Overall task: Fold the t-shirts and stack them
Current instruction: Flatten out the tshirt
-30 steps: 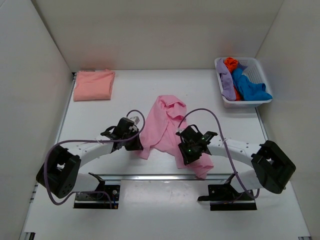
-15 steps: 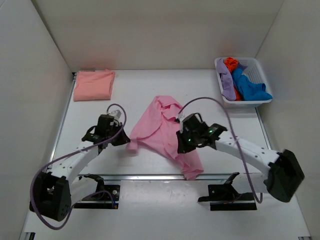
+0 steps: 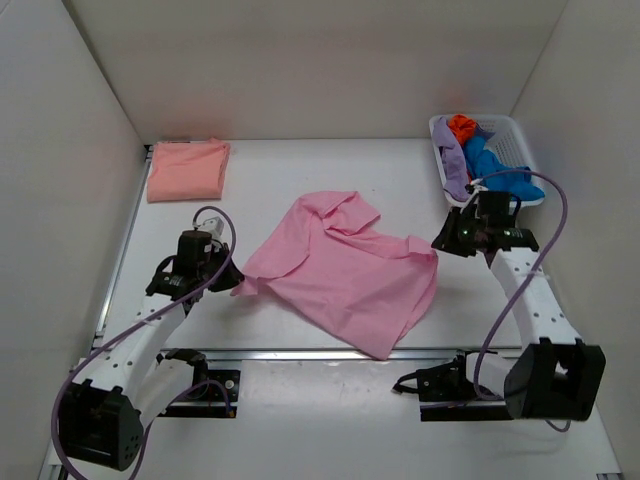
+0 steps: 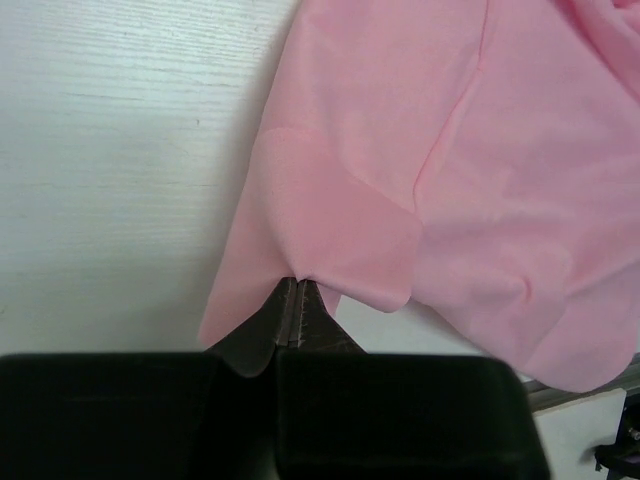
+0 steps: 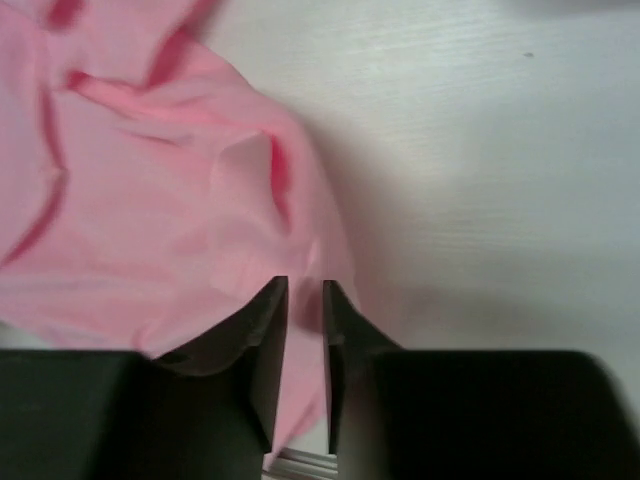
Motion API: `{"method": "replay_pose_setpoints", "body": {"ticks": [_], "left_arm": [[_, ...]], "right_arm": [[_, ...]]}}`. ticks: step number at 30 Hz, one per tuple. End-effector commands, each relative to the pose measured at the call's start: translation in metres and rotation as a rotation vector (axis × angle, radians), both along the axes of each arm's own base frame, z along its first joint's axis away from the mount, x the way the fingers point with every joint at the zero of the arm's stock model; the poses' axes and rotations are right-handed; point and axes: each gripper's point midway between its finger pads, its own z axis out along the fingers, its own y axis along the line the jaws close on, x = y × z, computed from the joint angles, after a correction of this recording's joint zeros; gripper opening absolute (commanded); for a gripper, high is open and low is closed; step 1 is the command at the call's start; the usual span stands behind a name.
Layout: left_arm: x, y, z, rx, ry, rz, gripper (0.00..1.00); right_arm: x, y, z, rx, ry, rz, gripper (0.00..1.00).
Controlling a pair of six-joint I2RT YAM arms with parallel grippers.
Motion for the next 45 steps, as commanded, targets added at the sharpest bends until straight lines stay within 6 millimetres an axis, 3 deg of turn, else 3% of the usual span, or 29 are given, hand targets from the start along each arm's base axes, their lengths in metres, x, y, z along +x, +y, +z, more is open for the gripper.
{"method": "replay_pose_setpoints", "body": {"ticks": [1, 3, 6, 9, 13, 16, 18, 25, 27, 29, 30, 32, 34, 35, 37, 39, 40, 42, 45], "left_arm": [[0.006, 0.006, 0.021, 0.016, -0.056, 0.026, 0.00], [0.004, 0.006, 0.020, 0.018, -0.058, 0.024, 0.00], [0.004, 0.003, 0.019, 0.007, -0.060, 0.027, 0.00], [0.005, -0.001, 0.019, -0.018, -0.057, 0.020, 0.00], [0.004, -0.006, 0.012, -0.045, -0.044, 0.018, 0.00], [0.003, -0.008, 0.008, -0.049, -0.037, 0.017, 0.00], [0.003, -0.008, 0.011, -0.054, -0.044, 0.014, 0.00], [0.004, -0.006, 0.017, -0.057, -0.063, 0.028, 0.00], [0.004, -0.006, 0.015, -0.058, -0.063, 0.024, 0.00], [0.005, -0.007, 0.016, -0.067, -0.060, 0.033, 0.00], [0.005, -0.008, 0.018, -0.076, -0.069, 0.029, 0.00], [0.003, -0.010, 0.016, -0.076, -0.062, 0.025, 0.00], [0.003, -0.008, 0.016, -0.075, -0.066, 0.034, 0.00], [0.002, -0.010, 0.018, -0.080, -0.064, 0.028, 0.00], [0.003, -0.009, 0.020, -0.081, -0.070, 0.032, 0.00], [0.001, -0.009, 0.020, -0.082, -0.070, 0.027, 0.00], [0.001, -0.008, 0.018, -0.076, -0.069, 0.028, 0.00], [0.001, -0.010, 0.022, -0.088, -0.076, 0.028, 0.00], [-0.002, -0.011, 0.014, -0.086, -0.059, 0.023, 0.00]], "right_arm": [[0.015, -0.022, -0.005, -0.167, 0.052, -0.058, 0.20], [0.015, -0.022, -0.008, -0.234, 0.082, -0.061, 0.39], [-0.001, -0.010, -0.005, -0.234, 0.073, -0.024, 0.59], [-0.032, 0.013, -0.022, -0.179, 0.126, 0.062, 0.64], [-0.091, 0.055, -0.073, -0.145, 0.280, 0.217, 0.64], [-0.119, 0.083, -0.097, -0.132, 0.362, 0.295, 0.67], [-0.134, 0.088, -0.117, -0.132, 0.440, 0.302, 0.70], [-0.126, 0.094, -0.147, -0.128, 0.490, 0.246, 0.75], [-0.114, 0.097, -0.151, -0.121, 0.473, 0.247, 0.58], [-0.102, 0.099, -0.155, -0.125, 0.481, 0.255, 0.05], [-0.086, 0.103, -0.146, -0.127, 0.449, 0.265, 0.00], [-0.062, 0.112, -0.141, -0.170, 0.426, 0.300, 0.00], [-0.015, 0.123, -0.108, -0.230, 0.332, 0.315, 0.00], [-0.004, 0.126, -0.105, -0.259, 0.322, 0.329, 0.00], [0.035, 0.136, -0.074, -0.279, 0.232, 0.332, 0.00], [0.049, 0.134, -0.072, -0.302, 0.231, 0.326, 0.02], [0.059, 0.125, -0.072, -0.330, 0.237, 0.295, 0.07], [0.062, 0.113, -0.073, -0.349, 0.251, 0.261, 0.31], [0.045, 0.099, -0.075, -0.318, 0.244, 0.235, 0.55]]}}
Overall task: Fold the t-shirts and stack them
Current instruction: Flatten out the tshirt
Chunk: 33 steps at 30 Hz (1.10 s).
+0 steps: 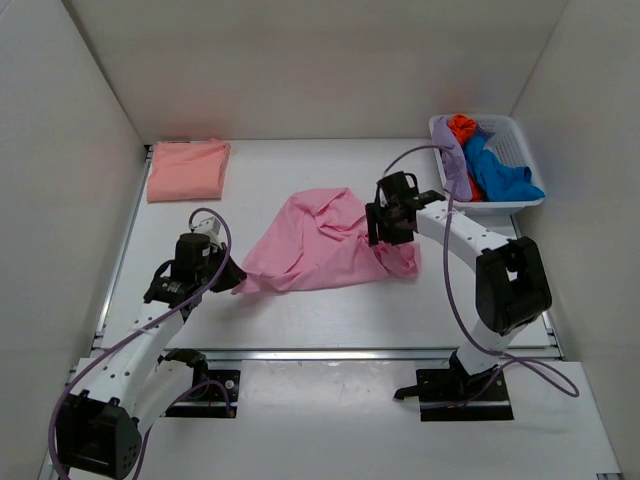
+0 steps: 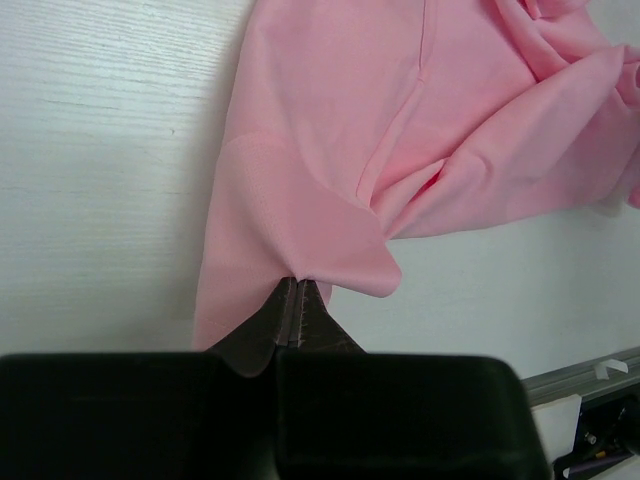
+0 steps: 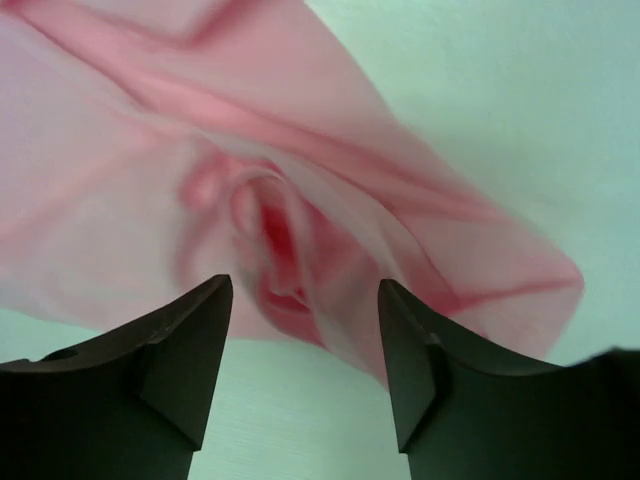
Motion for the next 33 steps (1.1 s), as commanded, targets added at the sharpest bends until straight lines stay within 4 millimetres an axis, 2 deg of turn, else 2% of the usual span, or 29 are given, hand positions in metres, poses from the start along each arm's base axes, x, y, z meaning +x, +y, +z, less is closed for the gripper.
{"method": "replay_pose_setpoints", "body": {"ticks": [1, 3, 6, 7, 9, 10, 12, 13, 17, 20, 25, 26, 27, 28, 29, 31, 33], "left_arm": [[-0.002, -0.004, 0.001, -0.022, -0.013, -0.014, 0.00], [-0.003, -0.005, -0.006, -0.025, 0.004, -0.012, 0.00], [-0.004, -0.008, -0.010, -0.028, 0.011, -0.024, 0.00], [-0.003, -0.009, -0.011, -0.031, 0.010, -0.023, 0.00], [-0.003, -0.011, -0.014, -0.037, 0.016, -0.027, 0.00], [-0.003, -0.010, -0.014, -0.039, 0.011, -0.024, 0.00], [-0.003, -0.010, -0.014, -0.047, 0.011, -0.022, 0.00], [-0.005, -0.010, -0.016, -0.043, 0.016, -0.023, 0.00], [-0.005, -0.011, -0.014, -0.056, 0.006, -0.016, 0.00], [-0.005, -0.012, -0.013, -0.063, 0.006, -0.014, 0.00], [-0.006, -0.013, -0.015, -0.065, 0.011, -0.020, 0.00], [-0.006, -0.013, -0.013, -0.066, 0.004, -0.017, 0.00], [-0.006, -0.012, -0.013, -0.066, 0.005, -0.012, 0.00], [-0.006, -0.012, -0.011, -0.065, 0.000, -0.014, 0.00], [-0.005, -0.010, -0.012, -0.064, 0.001, -0.004, 0.00], [-0.002, -0.008, -0.003, -0.060, -0.018, -0.003, 0.00], [0.000, -0.008, 0.005, -0.063, -0.035, -0.003, 0.00]], "right_arm": [[-0.033, -0.030, -0.018, -0.035, 0.056, -0.047, 0.59], [-0.043, -0.038, -0.007, 0.005, 0.001, -0.069, 0.61], [-0.074, -0.038, -0.016, 0.087, -0.011, -0.067, 0.58], [-0.074, -0.032, -0.009, 0.137, -0.039, -0.071, 0.58], [-0.088, -0.029, -0.018, 0.170, -0.030, -0.073, 0.58], [-0.087, -0.026, -0.015, 0.194, -0.053, -0.083, 0.57], [-0.096, -0.024, -0.026, 0.219, -0.042, -0.094, 0.56], [-0.093, -0.021, -0.023, 0.256, -0.055, -0.104, 0.56], [-0.099, -0.012, -0.037, 0.343, -0.029, -0.126, 0.57], [-0.099, -0.008, -0.054, 0.332, 0.006, -0.126, 0.60], [-0.079, -0.003, -0.060, 0.352, -0.012, -0.142, 0.62], [-0.069, 0.000, -0.057, 0.356, -0.028, -0.139, 0.62], [-0.066, 0.002, -0.057, 0.364, -0.030, -0.124, 0.60], [-0.064, 0.001, -0.060, 0.364, -0.016, -0.125, 0.23], [-0.059, -0.001, -0.059, 0.351, 0.000, -0.127, 0.00], [-0.046, 0.001, -0.037, 0.339, -0.019, -0.107, 0.00], [-0.051, -0.007, -0.021, 0.297, -0.011, -0.094, 0.00]]}}
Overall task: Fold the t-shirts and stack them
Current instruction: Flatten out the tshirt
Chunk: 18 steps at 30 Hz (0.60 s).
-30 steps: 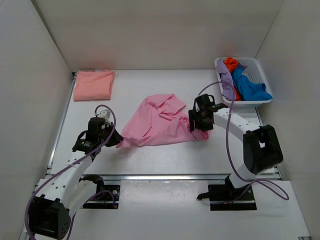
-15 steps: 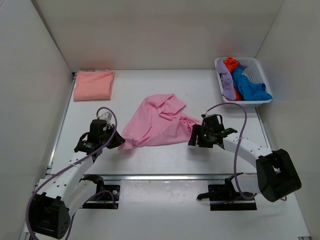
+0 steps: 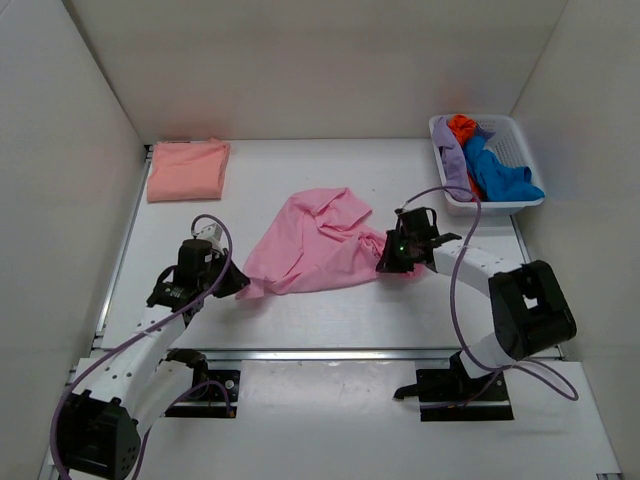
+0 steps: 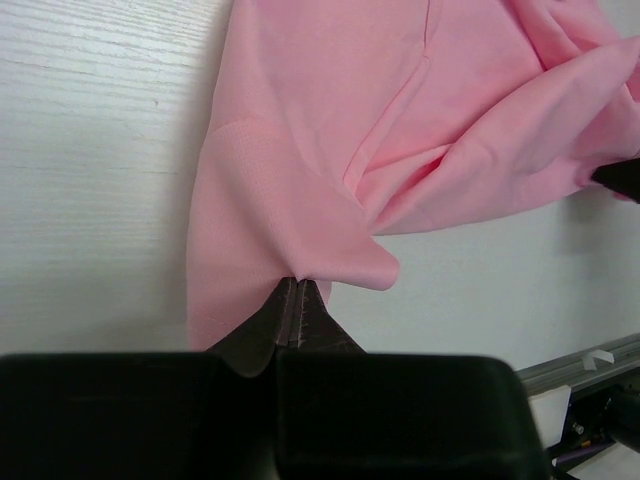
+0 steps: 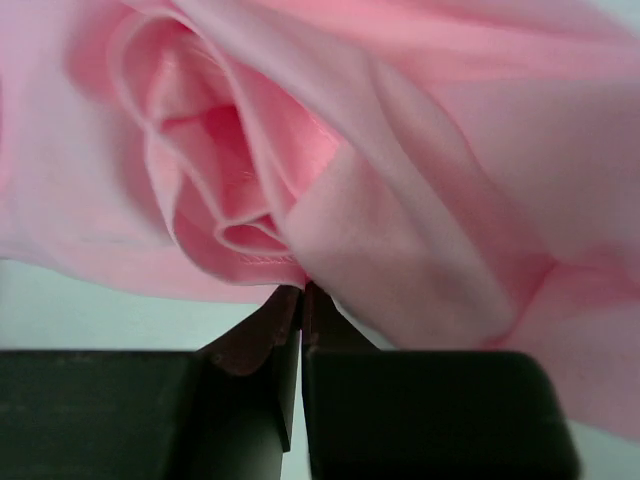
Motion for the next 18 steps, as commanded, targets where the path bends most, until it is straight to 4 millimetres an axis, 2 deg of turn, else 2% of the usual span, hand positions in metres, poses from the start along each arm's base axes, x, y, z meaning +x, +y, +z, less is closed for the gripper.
{"method": "replay_pose_setpoints", "body": {"ticks": [1, 2, 5, 7, 8, 11, 14, 18], "left_arm": [[0.010, 0.002, 0.030, -0.013, -0.083, 0.013, 0.00], [0.011, 0.005, 0.034, -0.006, -0.091, 0.025, 0.00], [0.015, 0.009, 0.047, -0.004, -0.118, 0.044, 0.00], [0.017, 0.008, 0.053, -0.009, -0.134, 0.044, 0.00], [0.018, 0.006, 0.054, -0.016, -0.138, 0.041, 0.00], [0.018, 0.005, 0.054, -0.026, -0.133, 0.045, 0.00], [0.016, 0.004, 0.053, -0.025, -0.130, 0.037, 0.00], [0.014, 0.003, 0.052, -0.023, -0.123, 0.031, 0.00]], "right_arm": [[0.015, -0.008, 0.057, -0.009, -0.085, 0.017, 0.00], [0.013, -0.013, 0.076, 0.012, -0.112, 0.020, 0.00], [-0.008, -0.034, 0.109, 0.009, -0.117, 0.023, 0.00], [-0.028, -0.046, 0.112, 0.015, -0.068, 0.029, 0.00], [-0.032, -0.049, 0.116, 0.021, -0.075, 0.042, 0.01], [-0.050, -0.050, 0.124, 0.053, -0.047, 0.073, 0.01], [-0.052, -0.044, 0.130, 0.116, -0.059, 0.095, 0.01], [-0.030, -0.044, 0.142, 0.137, -0.103, 0.082, 0.00]]}}
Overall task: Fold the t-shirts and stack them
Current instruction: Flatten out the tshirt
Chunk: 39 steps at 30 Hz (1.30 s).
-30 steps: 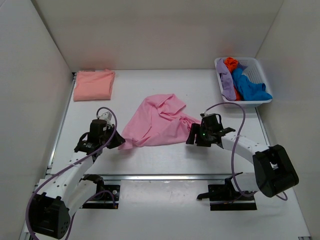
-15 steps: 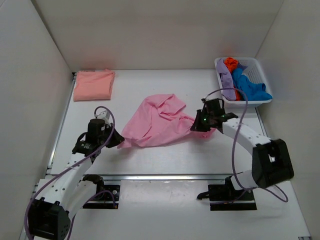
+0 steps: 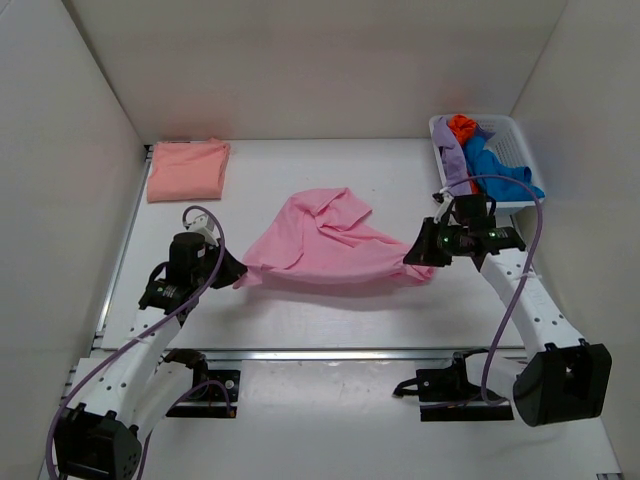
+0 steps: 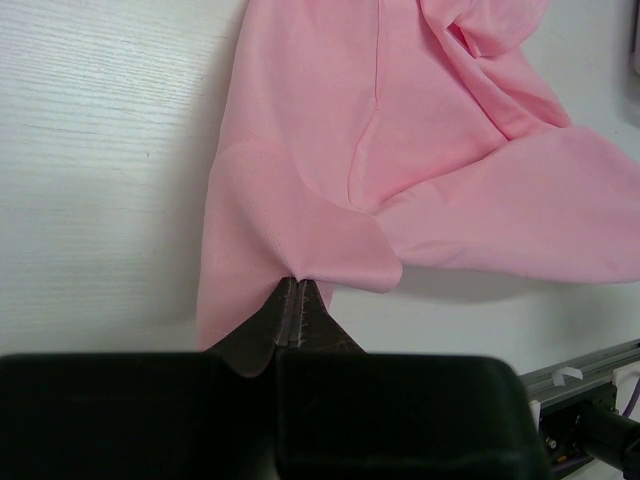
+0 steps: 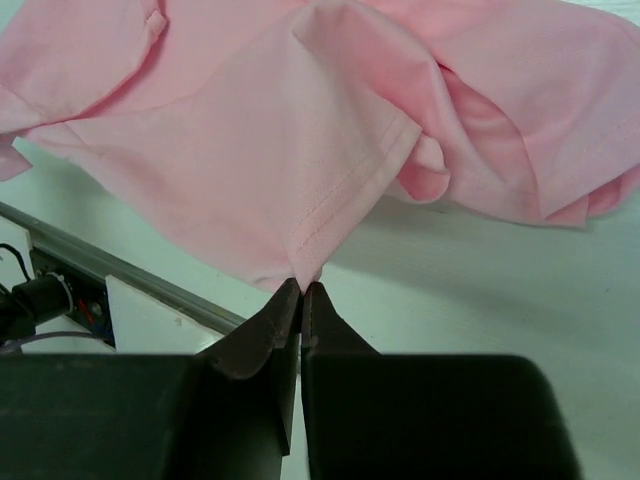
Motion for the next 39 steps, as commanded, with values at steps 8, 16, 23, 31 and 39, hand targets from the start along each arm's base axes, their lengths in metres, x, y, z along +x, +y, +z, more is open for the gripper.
{"method": "replay_pose_setpoints", "body": {"ticks": [8, 16, 23, 31, 39], "left_arm": [[0.002, -0.001, 0.012, -0.013, -0.033, 0.009, 0.00], [-0.002, -0.001, 0.004, -0.012, -0.016, 0.004, 0.00], [-0.002, -0.003, -0.003, -0.026, 0.000, 0.001, 0.00], [-0.004, -0.005, -0.011, -0.024, 0.012, -0.007, 0.00], [-0.002, -0.006, -0.012, -0.026, 0.013, -0.012, 0.00]], "right_arm": [[0.071, 0.000, 0.050, 0.056, -0.124, 0.020, 0.00], [0.110, -0.007, -0.013, 0.012, -0.037, 0.009, 0.38], [0.099, -0.006, -0.037, 0.012, -0.036, -0.011, 0.42], [0.119, -0.005, -0.054, 0.017, -0.052, -0.026, 0.41], [0.130, 0.007, -0.078, 0.062, 0.008, -0.022, 0.43]]}}
